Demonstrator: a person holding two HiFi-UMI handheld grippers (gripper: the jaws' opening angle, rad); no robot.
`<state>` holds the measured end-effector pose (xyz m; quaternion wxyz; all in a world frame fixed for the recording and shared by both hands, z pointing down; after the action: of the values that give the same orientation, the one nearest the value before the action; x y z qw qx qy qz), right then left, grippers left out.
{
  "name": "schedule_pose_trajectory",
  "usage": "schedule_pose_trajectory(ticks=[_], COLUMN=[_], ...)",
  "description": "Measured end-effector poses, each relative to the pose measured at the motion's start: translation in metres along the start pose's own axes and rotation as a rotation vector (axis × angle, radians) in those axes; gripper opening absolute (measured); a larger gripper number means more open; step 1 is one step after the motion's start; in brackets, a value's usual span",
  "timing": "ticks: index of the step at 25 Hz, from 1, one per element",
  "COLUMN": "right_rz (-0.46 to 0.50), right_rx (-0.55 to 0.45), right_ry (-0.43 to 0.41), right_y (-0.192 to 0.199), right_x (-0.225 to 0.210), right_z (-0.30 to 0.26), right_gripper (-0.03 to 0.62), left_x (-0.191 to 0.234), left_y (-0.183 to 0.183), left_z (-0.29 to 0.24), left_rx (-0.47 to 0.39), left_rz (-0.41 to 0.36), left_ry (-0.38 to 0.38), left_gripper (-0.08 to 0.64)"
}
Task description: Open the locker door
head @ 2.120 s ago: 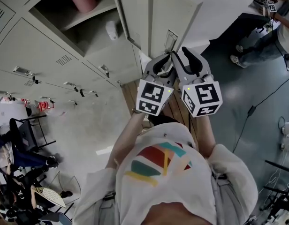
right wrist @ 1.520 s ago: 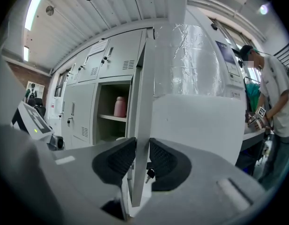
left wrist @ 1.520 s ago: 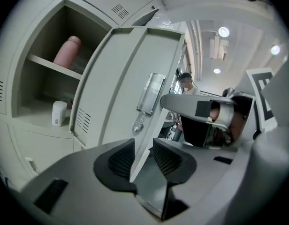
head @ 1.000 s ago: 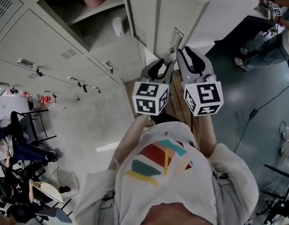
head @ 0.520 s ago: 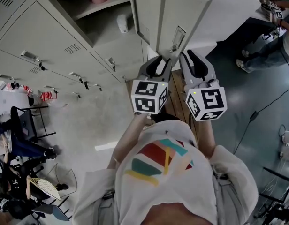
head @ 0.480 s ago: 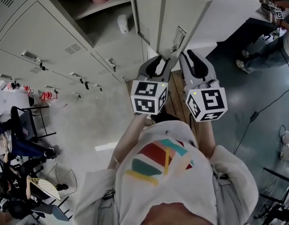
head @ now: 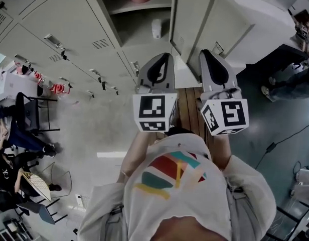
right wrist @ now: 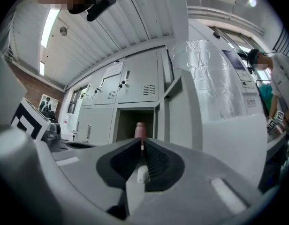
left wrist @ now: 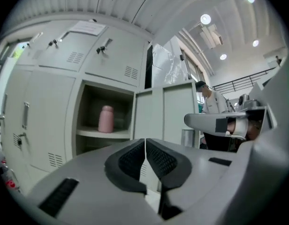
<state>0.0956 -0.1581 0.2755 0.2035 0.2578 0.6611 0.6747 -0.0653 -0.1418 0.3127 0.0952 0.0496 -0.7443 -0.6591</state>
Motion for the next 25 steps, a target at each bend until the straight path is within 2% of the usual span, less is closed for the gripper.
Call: schedule_pose_trajectory(ticks=[7,11,15,21,25], right_rz=[0.032,0.056,0.063,0.052,0.055], right_rx=[-0.060,-0.078,-0.083,-0.050,-0.022], right_ry=[-0.123,-0.223,-0.322,-0.382,-0.413], right_y=[-0.023,-0.031,-0.021,-0.001,0.010], right_x=[0.038,0.063,0.090,0.114,0.125], right_z=[-0.036,-0.049,-0.058,-0.053,-0.055], right_gripper=[0.009,0.008,0.008,0.008,0.005], left_x=[0.050,0.068,0.082,0.089,0.086], left_y=[-0.043,-0.055,-0.048,-0.029,-0.020], left_z=[0.053,0.094,0.130,0.158,0.167], left_rx=[-0.175,-0.193,-0.224,-0.219,-0.201], left_rz=[-0.064,-0.072,-0.090,-0.090,-0.093], left_ry=[-0.243,-0.417,-0.568,-0.682,-0.726], left_gripper=[0.015,0.015,0.015,0.015,0.015])
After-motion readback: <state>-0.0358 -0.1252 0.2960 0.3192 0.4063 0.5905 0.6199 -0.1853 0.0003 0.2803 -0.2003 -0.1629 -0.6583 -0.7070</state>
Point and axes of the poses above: the fingertips, and each gripper's own axes: z backward along the fingers, x to its left, y out of its underside, the point moved 9 cm from there along z, backward along the fingers, and after that the axes turned 5 degrees about x, right-handed, at the moved point
